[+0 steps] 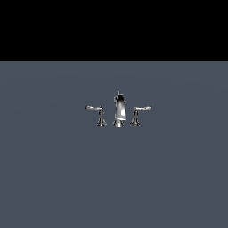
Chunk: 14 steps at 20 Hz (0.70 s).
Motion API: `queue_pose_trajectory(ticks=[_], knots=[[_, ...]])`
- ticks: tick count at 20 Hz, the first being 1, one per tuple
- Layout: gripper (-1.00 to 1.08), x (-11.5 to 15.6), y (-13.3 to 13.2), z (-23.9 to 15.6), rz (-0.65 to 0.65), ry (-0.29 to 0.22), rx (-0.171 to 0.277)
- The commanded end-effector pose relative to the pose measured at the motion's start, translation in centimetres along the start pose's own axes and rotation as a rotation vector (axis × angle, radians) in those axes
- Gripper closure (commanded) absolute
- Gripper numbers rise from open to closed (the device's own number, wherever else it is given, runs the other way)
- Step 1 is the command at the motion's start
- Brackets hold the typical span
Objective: Turn on the faucet by rotating a designated handle.
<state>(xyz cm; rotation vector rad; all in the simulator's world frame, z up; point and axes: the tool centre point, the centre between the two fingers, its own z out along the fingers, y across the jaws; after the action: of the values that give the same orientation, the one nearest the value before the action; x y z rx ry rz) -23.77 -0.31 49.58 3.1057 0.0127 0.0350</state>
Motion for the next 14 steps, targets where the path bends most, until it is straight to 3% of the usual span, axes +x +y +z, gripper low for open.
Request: queue_pose_trajectory(ticks=[1,14], knots=[[1.08,0.0,0.0,0.0,0.0,0.0,0.0],[1.08,0.9,-1.9,2.1,0.086,-0.003,0.001]])
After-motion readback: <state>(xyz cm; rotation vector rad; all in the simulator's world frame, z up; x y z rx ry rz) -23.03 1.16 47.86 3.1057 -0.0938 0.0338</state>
